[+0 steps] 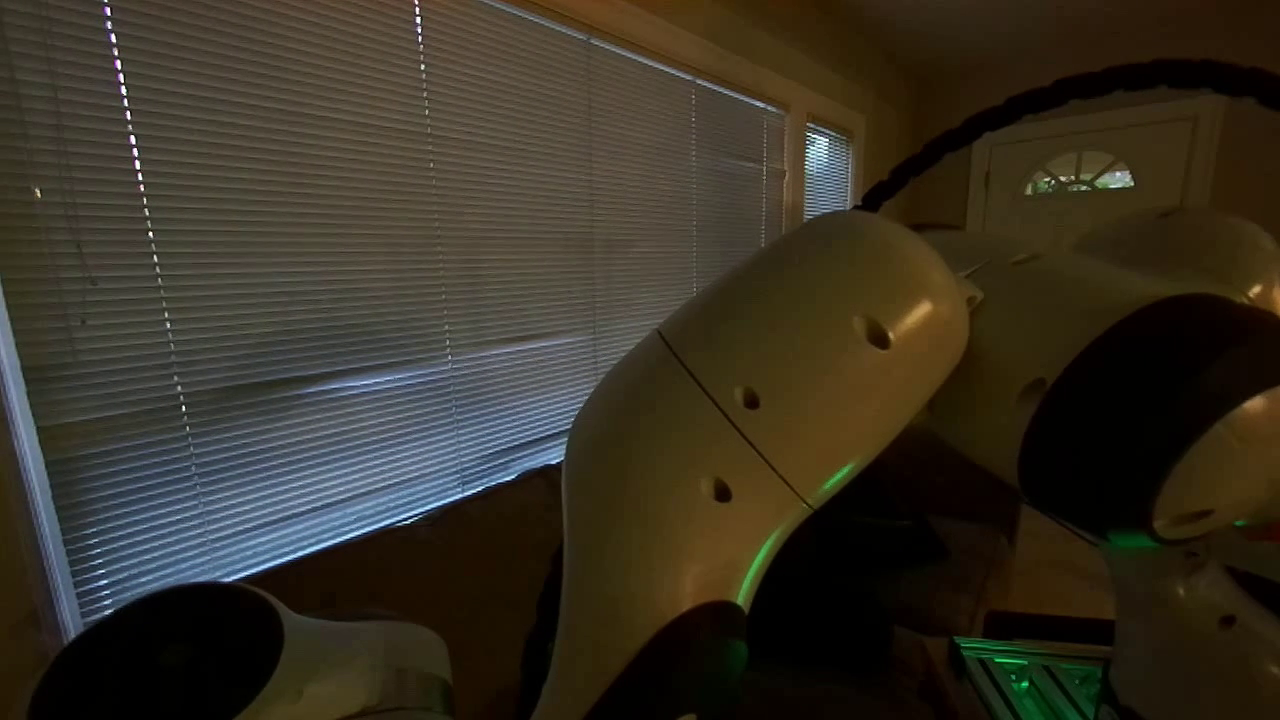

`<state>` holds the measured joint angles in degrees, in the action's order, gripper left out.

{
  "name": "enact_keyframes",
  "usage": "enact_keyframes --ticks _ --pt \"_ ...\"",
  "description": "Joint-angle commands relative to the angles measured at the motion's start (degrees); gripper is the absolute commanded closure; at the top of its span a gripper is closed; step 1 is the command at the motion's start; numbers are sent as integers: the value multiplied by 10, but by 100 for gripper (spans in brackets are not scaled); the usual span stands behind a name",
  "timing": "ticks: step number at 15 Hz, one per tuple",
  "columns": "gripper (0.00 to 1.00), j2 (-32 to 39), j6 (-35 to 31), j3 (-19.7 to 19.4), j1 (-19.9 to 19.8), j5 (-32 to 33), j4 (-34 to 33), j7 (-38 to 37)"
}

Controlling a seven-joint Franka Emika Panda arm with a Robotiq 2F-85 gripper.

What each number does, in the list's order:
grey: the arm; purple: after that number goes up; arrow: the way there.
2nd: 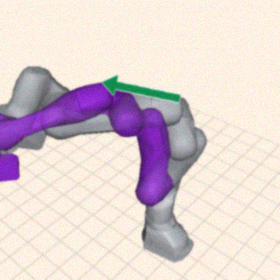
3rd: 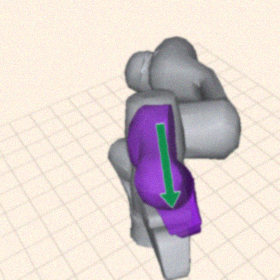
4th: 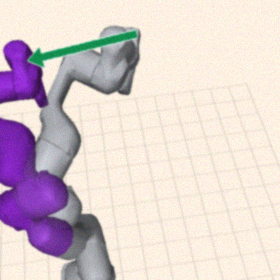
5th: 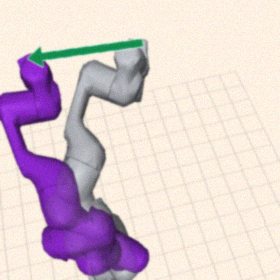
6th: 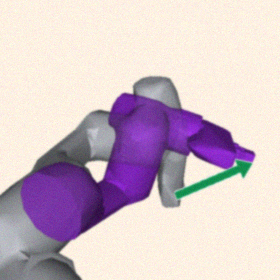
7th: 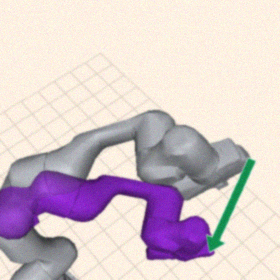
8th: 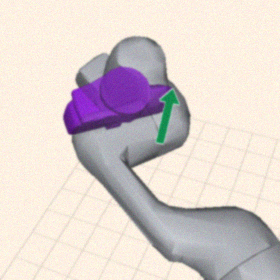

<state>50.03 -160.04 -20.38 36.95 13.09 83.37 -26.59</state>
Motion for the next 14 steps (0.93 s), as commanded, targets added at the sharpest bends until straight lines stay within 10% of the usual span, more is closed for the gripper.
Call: enact_keyframes --ticks 1,14 --pt "98 -20 -12 -22 19 23 36 -28" --pt "98 5 -13 -39 29 34 50 -29"
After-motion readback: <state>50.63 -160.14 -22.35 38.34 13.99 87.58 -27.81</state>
